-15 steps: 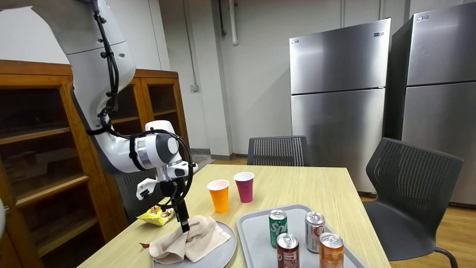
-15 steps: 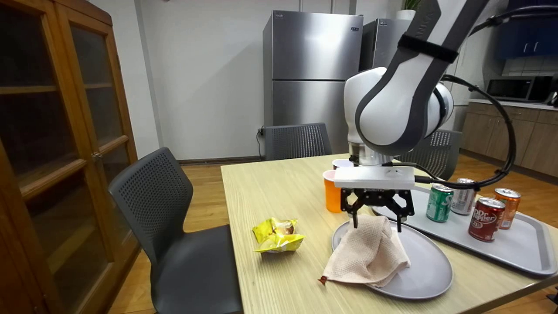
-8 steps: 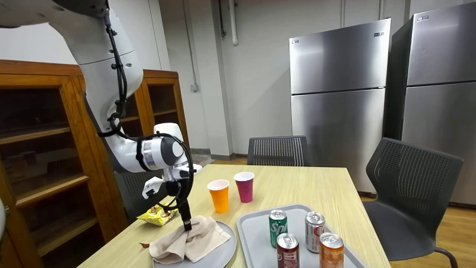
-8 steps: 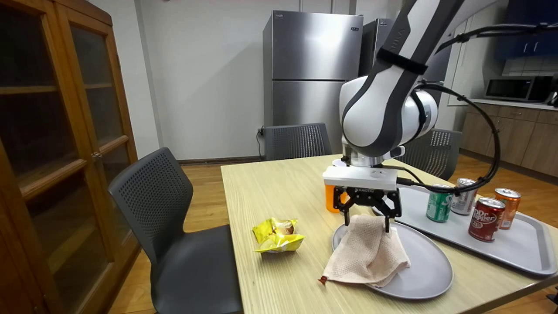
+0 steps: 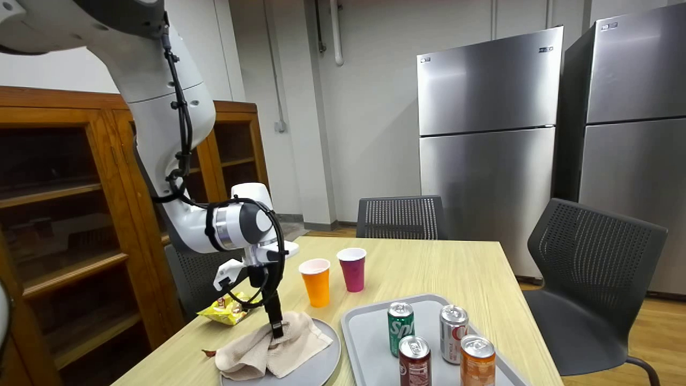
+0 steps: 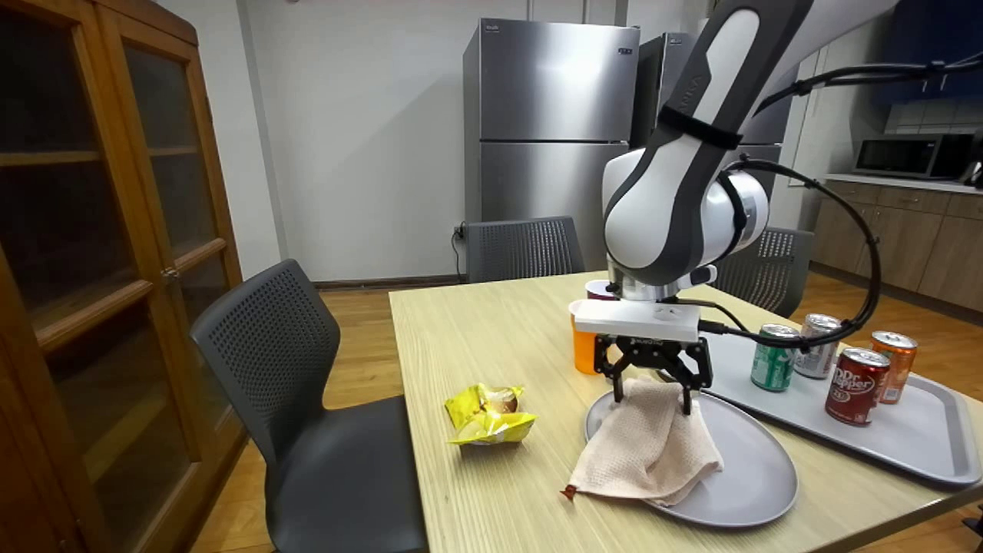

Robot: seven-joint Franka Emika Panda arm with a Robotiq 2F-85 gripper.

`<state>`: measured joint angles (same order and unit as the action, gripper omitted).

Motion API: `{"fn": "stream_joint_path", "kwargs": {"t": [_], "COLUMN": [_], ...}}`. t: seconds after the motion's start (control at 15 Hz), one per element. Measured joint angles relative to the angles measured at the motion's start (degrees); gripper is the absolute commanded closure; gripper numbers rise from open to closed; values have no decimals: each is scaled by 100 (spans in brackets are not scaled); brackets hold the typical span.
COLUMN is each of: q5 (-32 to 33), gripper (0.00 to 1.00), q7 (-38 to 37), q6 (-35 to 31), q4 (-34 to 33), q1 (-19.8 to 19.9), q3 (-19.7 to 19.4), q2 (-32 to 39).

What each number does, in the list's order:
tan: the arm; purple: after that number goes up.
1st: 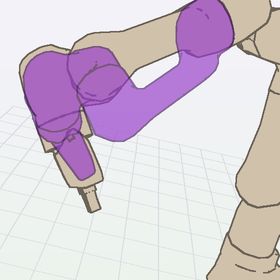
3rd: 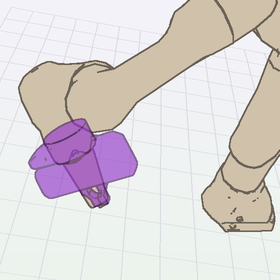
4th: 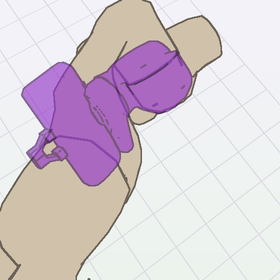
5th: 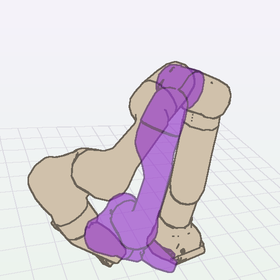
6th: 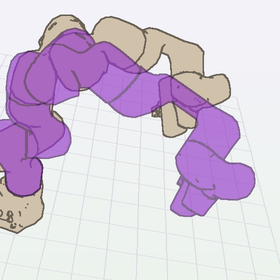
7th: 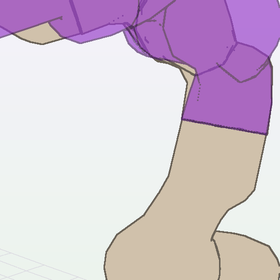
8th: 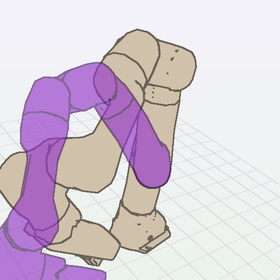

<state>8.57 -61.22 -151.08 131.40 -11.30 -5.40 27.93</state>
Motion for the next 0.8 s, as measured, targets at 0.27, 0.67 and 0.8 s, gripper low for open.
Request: {"fn": "stream_joint_path", "kwargs": {"t": [0.27, 0.67, 0.8], "q5": [-91, -181, -182], "gripper": [28, 74, 90], "q7": [0, 0, 0], "q6": [0, 0, 0], "q4": [-81, -169, -169], "q1": [0, -1, -7], "q3": [-39, -39, -39], "q2": [135, 225, 224]}}
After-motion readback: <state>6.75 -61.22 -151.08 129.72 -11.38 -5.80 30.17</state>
